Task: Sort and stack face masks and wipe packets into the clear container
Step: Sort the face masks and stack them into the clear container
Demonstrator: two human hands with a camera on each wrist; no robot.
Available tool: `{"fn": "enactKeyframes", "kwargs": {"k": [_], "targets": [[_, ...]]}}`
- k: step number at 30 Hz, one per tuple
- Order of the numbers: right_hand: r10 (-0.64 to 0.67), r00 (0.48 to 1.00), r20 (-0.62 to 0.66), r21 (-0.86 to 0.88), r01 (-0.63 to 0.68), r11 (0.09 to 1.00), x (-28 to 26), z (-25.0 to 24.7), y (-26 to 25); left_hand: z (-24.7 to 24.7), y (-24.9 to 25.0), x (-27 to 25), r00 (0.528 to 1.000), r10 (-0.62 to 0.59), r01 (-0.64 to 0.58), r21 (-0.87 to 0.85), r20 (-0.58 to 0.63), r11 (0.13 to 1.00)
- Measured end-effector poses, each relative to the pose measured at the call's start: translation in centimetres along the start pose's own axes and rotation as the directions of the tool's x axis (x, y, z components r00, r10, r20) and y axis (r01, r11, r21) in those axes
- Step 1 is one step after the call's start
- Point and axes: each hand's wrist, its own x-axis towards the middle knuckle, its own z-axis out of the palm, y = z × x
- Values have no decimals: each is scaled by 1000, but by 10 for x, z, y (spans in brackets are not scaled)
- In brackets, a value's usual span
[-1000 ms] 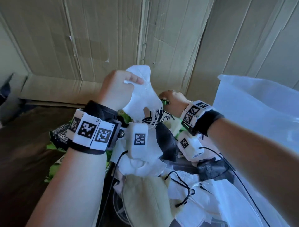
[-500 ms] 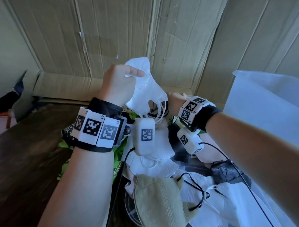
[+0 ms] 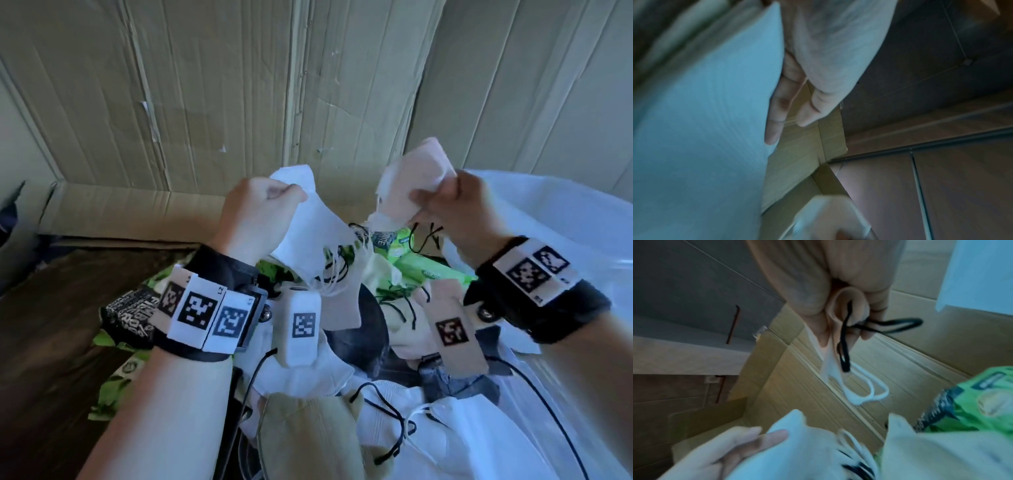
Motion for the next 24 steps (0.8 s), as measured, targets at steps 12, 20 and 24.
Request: {"fn": "enactKeyframes", "kwargs": {"k": [12, 20, 24], "targets": [[-414, 867, 278, -343, 493, 800, -80, -24, -17, 54, 30, -38, 899, 96, 167, -536, 428, 828], [-129, 797, 590, -590, 534, 605, -100, -34, -22, 50, 32, -43, 772, 199, 275, -600, 603, 751], [-137, 828, 544, -484, 443, 755, -92, -37, -23, 56, 23, -37, 824, 177, 158, -519, 538, 840]]}}
